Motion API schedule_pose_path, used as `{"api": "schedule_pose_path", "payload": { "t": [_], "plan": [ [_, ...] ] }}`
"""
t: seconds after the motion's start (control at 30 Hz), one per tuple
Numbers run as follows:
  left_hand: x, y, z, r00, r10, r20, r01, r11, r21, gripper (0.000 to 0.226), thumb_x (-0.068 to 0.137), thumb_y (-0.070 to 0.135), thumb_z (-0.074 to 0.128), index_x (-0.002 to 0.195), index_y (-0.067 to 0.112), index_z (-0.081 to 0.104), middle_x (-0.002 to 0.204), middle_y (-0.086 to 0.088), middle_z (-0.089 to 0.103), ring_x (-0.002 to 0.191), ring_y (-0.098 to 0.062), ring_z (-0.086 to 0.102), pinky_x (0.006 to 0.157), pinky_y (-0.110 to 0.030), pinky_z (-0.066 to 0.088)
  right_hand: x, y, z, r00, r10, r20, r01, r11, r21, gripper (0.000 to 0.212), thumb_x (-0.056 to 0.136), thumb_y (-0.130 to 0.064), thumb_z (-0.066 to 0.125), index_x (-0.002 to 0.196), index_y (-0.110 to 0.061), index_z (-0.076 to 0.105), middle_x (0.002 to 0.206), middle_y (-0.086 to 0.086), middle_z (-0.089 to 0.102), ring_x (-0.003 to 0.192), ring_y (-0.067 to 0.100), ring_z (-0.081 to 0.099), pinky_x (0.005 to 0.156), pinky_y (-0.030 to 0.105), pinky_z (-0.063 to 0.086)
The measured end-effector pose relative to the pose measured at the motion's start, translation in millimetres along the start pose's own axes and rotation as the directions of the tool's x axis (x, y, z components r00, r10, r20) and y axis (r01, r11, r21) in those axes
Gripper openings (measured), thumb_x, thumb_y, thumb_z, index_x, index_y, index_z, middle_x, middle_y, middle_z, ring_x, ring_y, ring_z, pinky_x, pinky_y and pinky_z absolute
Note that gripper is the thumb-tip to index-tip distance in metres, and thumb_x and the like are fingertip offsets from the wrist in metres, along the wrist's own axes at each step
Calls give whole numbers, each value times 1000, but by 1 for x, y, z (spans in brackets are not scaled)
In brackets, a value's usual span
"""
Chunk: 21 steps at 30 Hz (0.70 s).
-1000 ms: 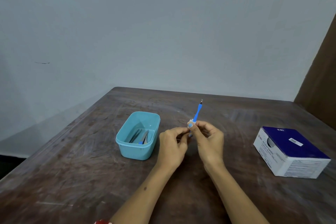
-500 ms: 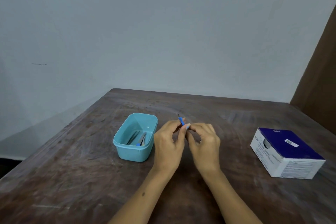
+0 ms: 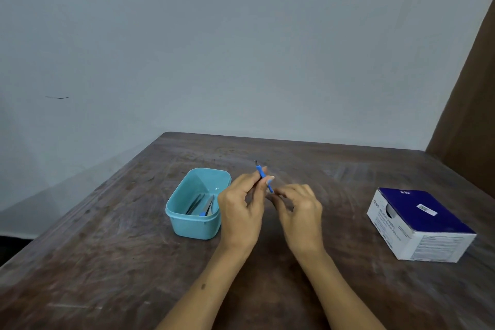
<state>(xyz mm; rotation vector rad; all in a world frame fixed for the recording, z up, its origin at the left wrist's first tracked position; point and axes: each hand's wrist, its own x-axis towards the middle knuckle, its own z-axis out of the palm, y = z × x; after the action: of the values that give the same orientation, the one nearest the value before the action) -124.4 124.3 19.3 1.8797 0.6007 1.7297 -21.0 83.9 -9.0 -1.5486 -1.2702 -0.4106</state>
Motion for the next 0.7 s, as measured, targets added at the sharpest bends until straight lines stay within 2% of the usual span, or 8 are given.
{"api": "schedule_pose_path", "payload": {
  "t": [0.07,0.17,0.27,0.37,0.43,0.57,0.63,0.7],
  "plan": [
    [7,7,-7,999,6,-35,-5,999,32,14,85,21,62,90,12,72,79,9,68,66,-6,57,58,-16,45,-1,7,1,999,28,21,-28,1000,-15,9,73,-8,78,74,-14,71,71,-2,65,70,19,56,64,19,40],
    [29,20,-29,998,1,-59,9,986,166,10,85,17,66,83,10,72,71,1,65,65,-12,57,58,-14,41,-1,16,1,995,95,-23,-95,995,17,11,75,-6,76,81,-14,75,75,0,69,73,21,59,68,23,42],
    [56,19,-55,980,-201,13,178,894,411,18,84,15,68,72,2,67,62,-2,67,59,-16,62,61,-20,43,1,16,-1,989,134,-64,-133,991,27,16,80,-4,70,91,-13,76,80,2,70,75,21,58,67,17,37],
    [80,4,-69,874,-477,91,325,713,622,16,80,13,70,78,-1,62,70,-7,65,65,-26,64,69,-31,55,2,15,-2,983,163,-86,-160,986,42,19,84,-3,65,97,-12,75,83,4,70,76,22,58,69,18,34],
    [87,-1,-69,783,-610,122,328,571,752,14,78,9,69,83,-1,62,80,-16,66,73,-32,67,72,-41,58,1,15,-3,976,192,-106,-188,981,49,21,85,-2,63,99,-12,74,85,4,70,79,23,58,70,25,39],
    [86,5,-56,627,-749,212,225,435,872,8,81,1,62,73,0,57,76,-16,66,65,-26,69,64,-36,60,3,21,-7,934,318,-166,-301,946,120,20,87,-3,61,98,-14,73,87,0,69,85,22,59,73,20,38],
    [82,8,-50,568,-789,235,171,393,904,5,82,2,61,82,0,55,81,-14,65,72,-25,69,68,-33,60,4,22,-10,879,445,-172,-397,882,254,18,88,-7,61,97,-16,73,88,-2,68,85,17,62,74,20,43],
    [80,10,-47,534,-811,239,117,350,929,12,82,1,58,94,0,56,81,-11,59,77,-26,66,69,-29,57,6,25,-12,793,590,-150,-489,764,420,15,88,-10,62,96,-19,72,89,-2,71,83,10,65,76,22,48]
  ]
}}
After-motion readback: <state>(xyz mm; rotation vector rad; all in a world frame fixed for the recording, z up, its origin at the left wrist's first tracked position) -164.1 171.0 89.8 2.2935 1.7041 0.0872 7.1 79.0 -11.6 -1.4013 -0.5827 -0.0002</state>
